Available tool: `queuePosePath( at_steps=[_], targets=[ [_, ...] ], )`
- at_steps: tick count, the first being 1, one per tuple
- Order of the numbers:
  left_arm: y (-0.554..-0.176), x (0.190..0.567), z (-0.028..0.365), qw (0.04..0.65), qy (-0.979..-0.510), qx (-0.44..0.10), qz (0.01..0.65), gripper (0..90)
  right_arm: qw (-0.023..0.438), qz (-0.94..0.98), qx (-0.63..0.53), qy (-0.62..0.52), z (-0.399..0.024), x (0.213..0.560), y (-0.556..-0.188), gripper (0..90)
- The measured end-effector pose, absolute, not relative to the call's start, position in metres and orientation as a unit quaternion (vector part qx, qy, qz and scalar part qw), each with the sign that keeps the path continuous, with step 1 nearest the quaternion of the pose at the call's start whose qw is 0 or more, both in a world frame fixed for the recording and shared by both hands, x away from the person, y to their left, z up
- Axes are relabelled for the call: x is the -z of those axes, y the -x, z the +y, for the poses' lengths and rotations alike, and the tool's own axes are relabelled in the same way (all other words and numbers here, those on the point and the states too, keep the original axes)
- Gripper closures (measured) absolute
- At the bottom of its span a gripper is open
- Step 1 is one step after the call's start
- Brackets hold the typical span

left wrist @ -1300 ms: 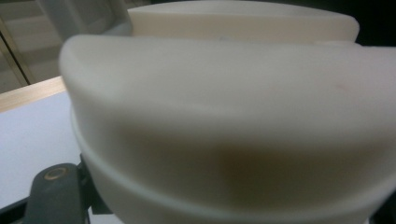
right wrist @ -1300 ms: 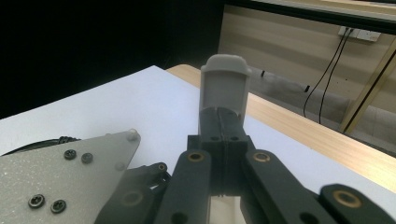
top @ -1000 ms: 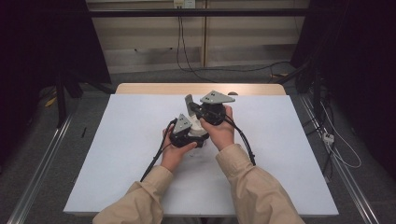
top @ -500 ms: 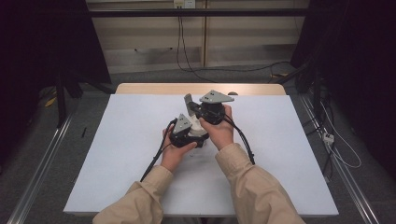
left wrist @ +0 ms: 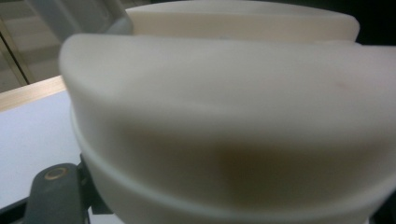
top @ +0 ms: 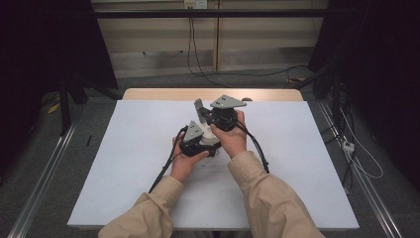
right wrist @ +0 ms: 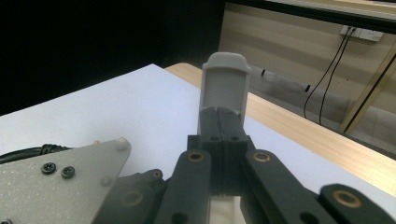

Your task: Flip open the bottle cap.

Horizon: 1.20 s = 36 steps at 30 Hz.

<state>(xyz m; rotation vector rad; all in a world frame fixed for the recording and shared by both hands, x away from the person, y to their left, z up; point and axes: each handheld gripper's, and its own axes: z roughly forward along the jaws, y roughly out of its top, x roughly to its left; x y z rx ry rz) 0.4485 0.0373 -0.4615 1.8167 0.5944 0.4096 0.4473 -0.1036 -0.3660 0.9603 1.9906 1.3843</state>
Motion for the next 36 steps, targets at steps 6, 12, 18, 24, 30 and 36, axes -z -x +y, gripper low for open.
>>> queuePosePath(
  at_steps=[6, 12, 18, 24, 30, 36],
  targets=[
    [-0.4485, 0.4615, 0.0373, 0.559, -0.771, -0.174, 0.252, 18.5, 0.263, 0.736, -0.513, -0.356, -0.1033, 0.366, -0.4481, 90.0],
    [-0.4485, 0.4615, 0.0375, 0.559, -0.771, -0.174, 0.252, 18.5, 0.263, 0.738, -0.511, -0.354, -0.1025, 0.3656, -0.4489, 90.0],
    [-0.4485, 0.4616, 0.0373, 0.559, -0.771, -0.174, 0.252, 18.5, 0.263, 0.738, -0.511, -0.354, -0.1022, 0.3662, -0.4497, 90.0],
    [-0.4485, 0.4615, 0.0373, 0.558, -0.771, -0.174, 0.252, 18.5, 0.263, 0.738, -0.51, -0.355, -0.1013, 0.3663, -0.4505, 90.0],
    [-0.4486, 0.4616, 0.0373, 0.558, -0.771, -0.174, 0.251, 18.5, 0.263, 0.739, -0.508, -0.354, -0.1, 0.3667, -0.4517, 90.0],
    [-0.4492, 0.4612, 0.0379, 0.556, -0.775, -0.177, 0.245, 18.5, 0.262, 0.739, -0.509, -0.356, -0.099, 0.3685, -0.4531, 90.0]
  ],
)
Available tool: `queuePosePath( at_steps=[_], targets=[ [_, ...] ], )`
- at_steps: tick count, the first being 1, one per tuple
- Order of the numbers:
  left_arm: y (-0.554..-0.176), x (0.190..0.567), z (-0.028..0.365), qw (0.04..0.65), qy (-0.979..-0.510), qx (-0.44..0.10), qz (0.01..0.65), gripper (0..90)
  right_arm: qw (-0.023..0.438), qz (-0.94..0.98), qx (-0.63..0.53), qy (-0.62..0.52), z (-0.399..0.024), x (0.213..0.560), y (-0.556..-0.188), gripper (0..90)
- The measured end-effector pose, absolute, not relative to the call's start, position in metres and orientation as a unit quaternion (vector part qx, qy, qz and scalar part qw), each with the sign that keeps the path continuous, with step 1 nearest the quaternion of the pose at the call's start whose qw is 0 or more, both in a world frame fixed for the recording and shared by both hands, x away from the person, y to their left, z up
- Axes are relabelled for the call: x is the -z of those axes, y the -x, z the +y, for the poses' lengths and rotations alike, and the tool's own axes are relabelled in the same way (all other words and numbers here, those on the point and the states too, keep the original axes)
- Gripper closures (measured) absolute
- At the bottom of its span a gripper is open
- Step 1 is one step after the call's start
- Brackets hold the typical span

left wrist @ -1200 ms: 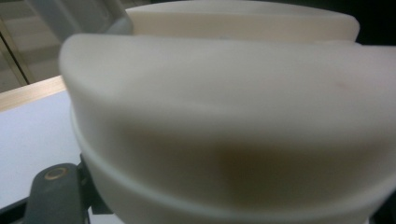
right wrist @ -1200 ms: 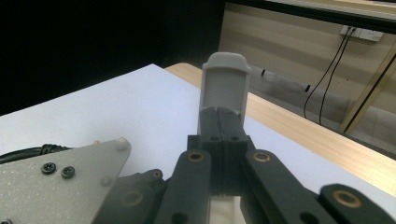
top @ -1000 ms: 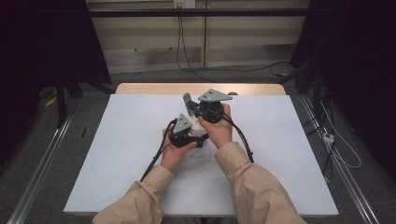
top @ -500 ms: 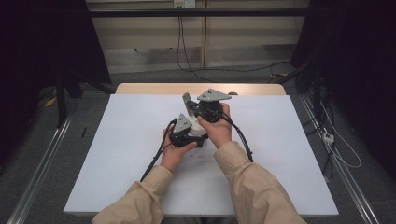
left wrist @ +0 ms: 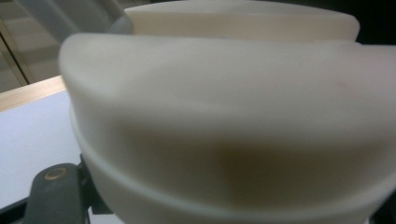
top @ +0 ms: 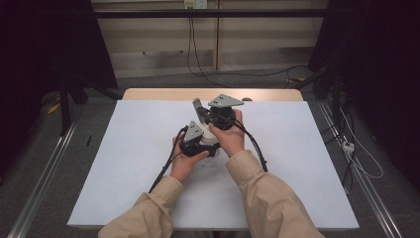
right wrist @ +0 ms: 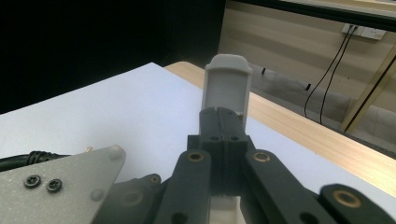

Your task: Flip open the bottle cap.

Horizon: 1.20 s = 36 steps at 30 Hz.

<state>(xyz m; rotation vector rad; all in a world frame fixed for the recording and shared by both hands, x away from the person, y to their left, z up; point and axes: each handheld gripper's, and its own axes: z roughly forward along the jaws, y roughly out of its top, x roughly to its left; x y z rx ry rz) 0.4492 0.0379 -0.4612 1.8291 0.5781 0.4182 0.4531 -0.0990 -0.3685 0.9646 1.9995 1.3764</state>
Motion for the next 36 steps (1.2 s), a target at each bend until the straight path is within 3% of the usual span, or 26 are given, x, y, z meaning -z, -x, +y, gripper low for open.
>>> queuePosePath(
  at_steps=[36],
  targets=[
    [-0.4492, 0.4613, 0.0374, 0.556, -0.774, -0.177, 0.245, 18.5, 0.252, 0.741, -0.507, -0.36, -0.0964, 0.3735, -0.4599, 90.0]
  ],
)
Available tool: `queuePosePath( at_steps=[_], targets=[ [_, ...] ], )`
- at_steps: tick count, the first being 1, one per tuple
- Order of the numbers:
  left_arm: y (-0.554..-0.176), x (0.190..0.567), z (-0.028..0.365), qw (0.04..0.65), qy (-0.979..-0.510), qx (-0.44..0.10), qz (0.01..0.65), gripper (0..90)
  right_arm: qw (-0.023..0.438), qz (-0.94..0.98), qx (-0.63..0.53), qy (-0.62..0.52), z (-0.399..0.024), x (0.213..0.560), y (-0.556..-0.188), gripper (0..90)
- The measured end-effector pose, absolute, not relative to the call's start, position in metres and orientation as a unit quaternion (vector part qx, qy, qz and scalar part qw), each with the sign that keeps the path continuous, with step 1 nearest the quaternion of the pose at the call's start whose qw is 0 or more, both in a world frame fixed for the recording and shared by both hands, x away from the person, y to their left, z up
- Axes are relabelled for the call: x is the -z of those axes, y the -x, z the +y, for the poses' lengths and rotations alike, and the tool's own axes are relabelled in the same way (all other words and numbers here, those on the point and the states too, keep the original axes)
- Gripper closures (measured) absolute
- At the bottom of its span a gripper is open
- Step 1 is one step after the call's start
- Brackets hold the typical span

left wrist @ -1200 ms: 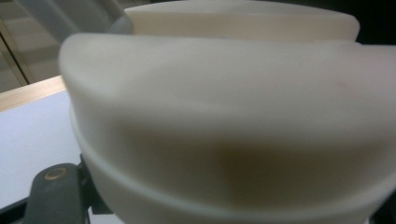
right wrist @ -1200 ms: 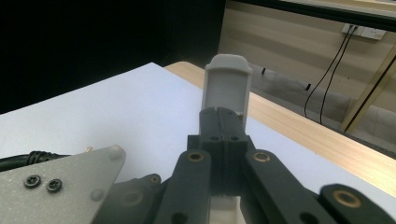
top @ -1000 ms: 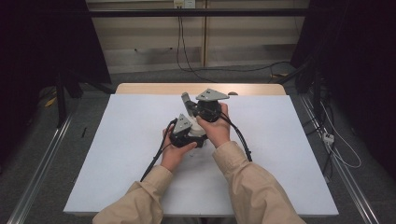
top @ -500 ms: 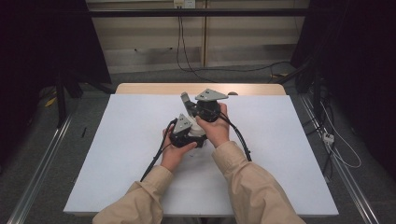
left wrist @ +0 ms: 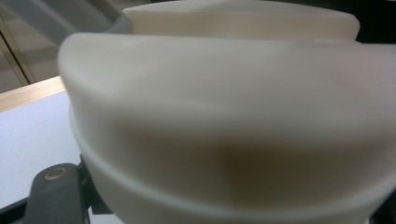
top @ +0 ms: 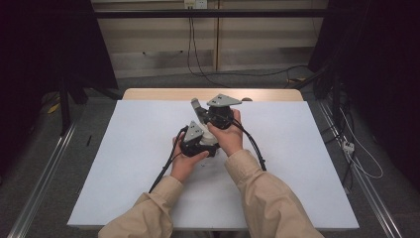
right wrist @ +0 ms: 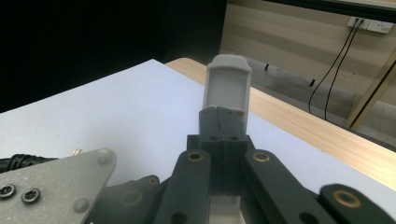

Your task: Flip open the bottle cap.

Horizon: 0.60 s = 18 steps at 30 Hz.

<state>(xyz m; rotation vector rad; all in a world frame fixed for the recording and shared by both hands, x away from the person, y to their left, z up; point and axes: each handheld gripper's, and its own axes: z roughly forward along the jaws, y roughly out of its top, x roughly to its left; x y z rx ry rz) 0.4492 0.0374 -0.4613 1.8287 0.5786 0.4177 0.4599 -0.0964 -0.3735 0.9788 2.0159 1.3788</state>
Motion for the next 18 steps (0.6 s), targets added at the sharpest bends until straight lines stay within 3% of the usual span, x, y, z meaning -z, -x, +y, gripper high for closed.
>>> queuePosePath(
  at_steps=[18],
  targets=[
    [-0.4488, 0.4615, 0.0369, 0.557, -0.774, -0.174, 0.248, 18.5, 0.244, 0.743, -0.505, -0.365, -0.0962, 0.376, -0.4633, 90.0]
  ],
)
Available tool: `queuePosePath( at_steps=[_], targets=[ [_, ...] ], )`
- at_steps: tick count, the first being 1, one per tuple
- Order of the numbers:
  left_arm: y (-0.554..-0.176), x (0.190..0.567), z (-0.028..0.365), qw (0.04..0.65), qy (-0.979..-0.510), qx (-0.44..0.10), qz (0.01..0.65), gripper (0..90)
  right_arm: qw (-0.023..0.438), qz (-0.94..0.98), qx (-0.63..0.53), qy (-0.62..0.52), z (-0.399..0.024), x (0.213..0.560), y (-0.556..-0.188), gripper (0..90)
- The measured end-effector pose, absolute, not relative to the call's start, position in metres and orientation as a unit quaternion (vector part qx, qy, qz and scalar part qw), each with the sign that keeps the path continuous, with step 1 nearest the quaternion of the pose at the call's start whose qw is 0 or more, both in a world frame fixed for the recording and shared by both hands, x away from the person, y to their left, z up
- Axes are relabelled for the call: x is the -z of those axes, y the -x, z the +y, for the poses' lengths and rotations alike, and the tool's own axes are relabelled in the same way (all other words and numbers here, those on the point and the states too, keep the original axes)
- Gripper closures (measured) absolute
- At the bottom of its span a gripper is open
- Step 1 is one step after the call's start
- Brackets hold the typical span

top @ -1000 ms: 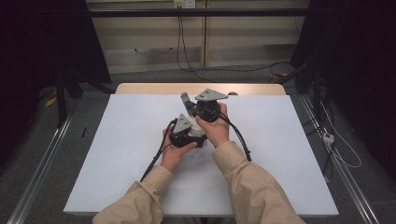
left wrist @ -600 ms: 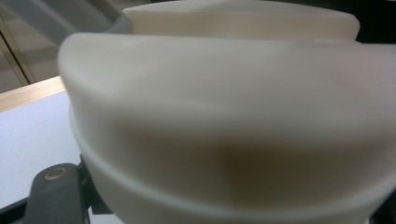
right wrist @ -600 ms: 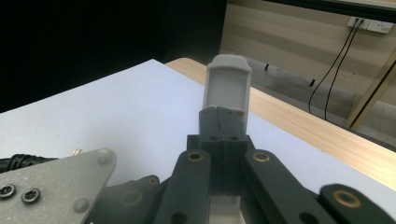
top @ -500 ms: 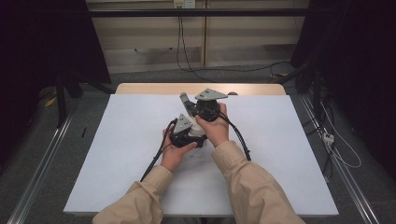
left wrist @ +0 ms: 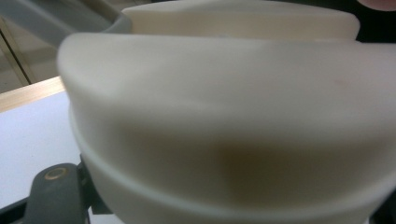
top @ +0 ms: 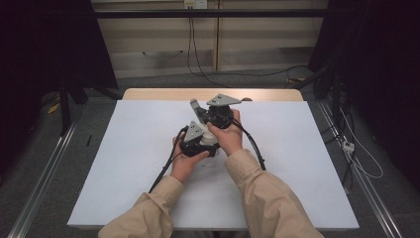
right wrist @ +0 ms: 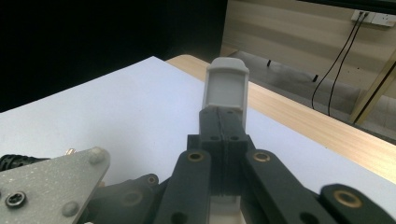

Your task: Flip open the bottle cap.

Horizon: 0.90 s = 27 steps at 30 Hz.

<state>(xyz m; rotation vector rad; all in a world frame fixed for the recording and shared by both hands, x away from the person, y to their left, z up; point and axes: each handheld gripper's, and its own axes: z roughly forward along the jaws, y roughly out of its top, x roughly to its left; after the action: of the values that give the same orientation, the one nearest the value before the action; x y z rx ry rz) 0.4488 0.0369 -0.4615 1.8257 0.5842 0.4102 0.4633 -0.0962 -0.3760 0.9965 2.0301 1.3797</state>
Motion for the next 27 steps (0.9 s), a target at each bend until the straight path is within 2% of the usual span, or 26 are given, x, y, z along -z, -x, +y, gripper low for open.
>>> queuePosePath(
  at_steps=[27],
  targets=[
    [-0.4486, 0.4616, 0.0367, 0.557, -0.773, -0.172, 0.249, 18.5, 0.244, 0.752, -0.489, -0.368, -0.0924, 0.38, -0.4647, 90.0]
  ],
)
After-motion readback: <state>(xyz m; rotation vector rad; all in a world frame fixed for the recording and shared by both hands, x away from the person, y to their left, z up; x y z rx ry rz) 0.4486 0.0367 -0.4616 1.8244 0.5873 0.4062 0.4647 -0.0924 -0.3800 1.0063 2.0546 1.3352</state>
